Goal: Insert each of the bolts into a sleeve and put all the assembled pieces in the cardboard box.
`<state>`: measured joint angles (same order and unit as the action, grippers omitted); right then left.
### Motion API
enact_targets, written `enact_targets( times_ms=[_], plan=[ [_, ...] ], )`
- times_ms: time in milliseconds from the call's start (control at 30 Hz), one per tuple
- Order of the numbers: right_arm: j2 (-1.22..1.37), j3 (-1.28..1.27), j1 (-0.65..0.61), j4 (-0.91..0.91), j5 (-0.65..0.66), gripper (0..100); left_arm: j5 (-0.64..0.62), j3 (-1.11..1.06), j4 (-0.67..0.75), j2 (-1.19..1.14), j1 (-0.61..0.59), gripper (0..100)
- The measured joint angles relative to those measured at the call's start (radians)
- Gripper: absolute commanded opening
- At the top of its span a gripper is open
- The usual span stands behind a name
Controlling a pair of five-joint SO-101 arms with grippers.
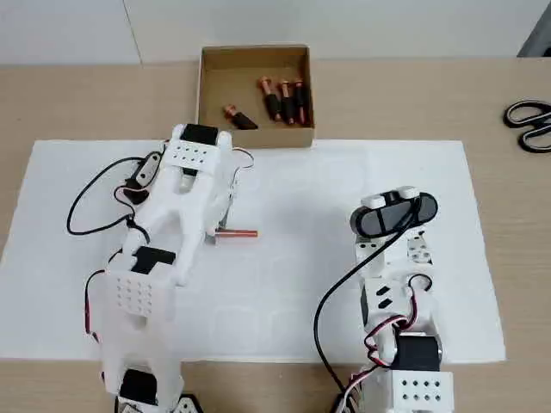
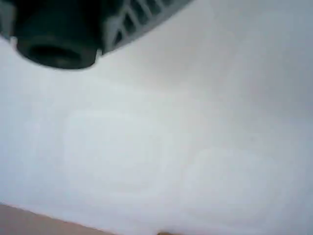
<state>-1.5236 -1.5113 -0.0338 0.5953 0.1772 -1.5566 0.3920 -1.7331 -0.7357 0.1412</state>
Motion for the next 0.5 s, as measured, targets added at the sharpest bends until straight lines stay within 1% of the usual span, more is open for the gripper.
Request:
enact_targets(
  times_ms=[33, 133, 333, 500],
  plan=[
    [0.0, 0.0, 0.0, 0.0, 0.0, 0.4, 0.0, 0.006, 0.002, -0.005, 0.002, 0],
    [0.0, 0.0, -0.002, 0.0, 0.0, 0.4, 0.003, 0.038, 0.014, -0.02, 0.002, 0],
    [0.0, 0.0, 0.0, 0.0, 0.0, 0.4, 0.0, 0.137, -0.008, -0.055, 0.002, 1],
    [0.0, 0.0, -0.002, 0.0, 0.0, 0.4, 0.002, 0.138, 0.006, 0.035, 0.029, 1]
  ],
)
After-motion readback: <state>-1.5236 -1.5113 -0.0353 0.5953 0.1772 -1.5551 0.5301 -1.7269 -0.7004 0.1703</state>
